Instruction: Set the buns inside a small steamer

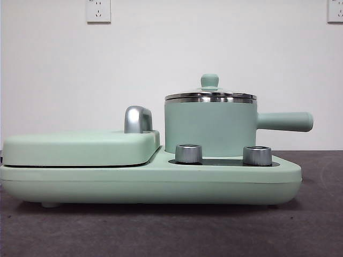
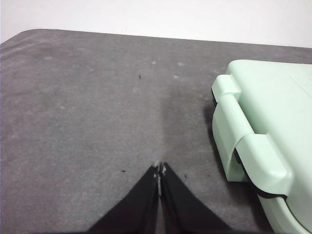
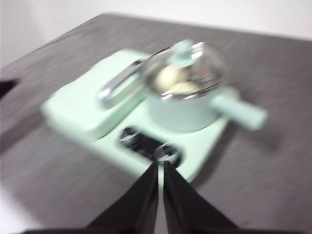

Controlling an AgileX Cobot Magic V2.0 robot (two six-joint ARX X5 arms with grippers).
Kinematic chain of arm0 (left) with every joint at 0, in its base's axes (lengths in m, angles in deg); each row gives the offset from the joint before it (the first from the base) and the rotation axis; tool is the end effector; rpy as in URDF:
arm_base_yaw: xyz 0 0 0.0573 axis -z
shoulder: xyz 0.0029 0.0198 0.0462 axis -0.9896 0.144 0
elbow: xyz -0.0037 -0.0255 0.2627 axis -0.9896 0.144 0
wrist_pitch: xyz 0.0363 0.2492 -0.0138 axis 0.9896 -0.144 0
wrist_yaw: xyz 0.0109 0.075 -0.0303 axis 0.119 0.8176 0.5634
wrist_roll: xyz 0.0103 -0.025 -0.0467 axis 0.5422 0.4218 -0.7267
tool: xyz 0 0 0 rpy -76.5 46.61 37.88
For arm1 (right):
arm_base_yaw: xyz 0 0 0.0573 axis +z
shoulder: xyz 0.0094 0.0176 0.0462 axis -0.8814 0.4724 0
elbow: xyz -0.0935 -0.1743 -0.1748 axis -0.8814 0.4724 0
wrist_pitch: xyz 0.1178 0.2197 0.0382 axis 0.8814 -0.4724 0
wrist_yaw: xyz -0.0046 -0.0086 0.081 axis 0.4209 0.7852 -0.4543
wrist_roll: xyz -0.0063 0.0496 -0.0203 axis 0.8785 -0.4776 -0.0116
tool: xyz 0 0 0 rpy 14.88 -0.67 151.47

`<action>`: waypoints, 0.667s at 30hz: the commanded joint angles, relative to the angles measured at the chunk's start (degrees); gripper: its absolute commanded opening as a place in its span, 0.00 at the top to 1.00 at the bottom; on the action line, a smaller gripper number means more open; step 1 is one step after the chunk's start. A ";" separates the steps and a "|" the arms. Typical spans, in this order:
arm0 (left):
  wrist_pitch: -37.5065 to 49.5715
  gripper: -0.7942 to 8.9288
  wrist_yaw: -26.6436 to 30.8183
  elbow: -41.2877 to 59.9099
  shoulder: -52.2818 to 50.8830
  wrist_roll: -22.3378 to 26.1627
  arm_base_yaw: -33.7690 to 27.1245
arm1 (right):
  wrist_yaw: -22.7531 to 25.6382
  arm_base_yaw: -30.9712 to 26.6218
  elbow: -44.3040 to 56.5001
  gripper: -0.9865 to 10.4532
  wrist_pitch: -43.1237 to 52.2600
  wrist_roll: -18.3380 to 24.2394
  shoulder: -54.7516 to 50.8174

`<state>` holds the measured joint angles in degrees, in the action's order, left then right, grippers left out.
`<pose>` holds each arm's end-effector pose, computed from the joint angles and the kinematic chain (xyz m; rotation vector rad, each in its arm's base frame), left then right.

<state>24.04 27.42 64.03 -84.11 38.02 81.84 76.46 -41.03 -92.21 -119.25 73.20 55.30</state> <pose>0.0920 -0.0008 0.1589 -0.0637 0.2029 -0.0130 0.0263 0.0169 0.3150 0.0543 0.3651 0.5660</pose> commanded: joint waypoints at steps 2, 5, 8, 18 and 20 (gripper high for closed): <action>-0.42 0.91 0.15 1.11 -0.11 1.01 -0.11 | 4.74 -7.67 7.45 0.90 10.60 2.78 -1.95; -0.42 0.91 0.15 1.11 -0.11 1.01 -0.11 | 9.57 -13.03 15.52 0.90 19.87 2.80 -3.91; -0.42 0.91 0.15 1.11 -0.11 1.01 -0.11 | 10.27 -16.85 23.34 0.90 28.13 2.80 -5.90; -0.42 0.91 0.15 1.11 -0.11 1.01 -0.11 | 14.75 -19.21 41.77 0.90 41.99 2.80 -12.02; -0.42 0.91 0.15 1.11 -0.11 1.01 -0.11 | 14.29 -19.19 44.19 0.90 42.71 2.71 -13.27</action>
<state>24.06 27.42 64.03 -84.11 38.02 81.84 90.84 -60.25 -48.45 -77.48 75.54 42.38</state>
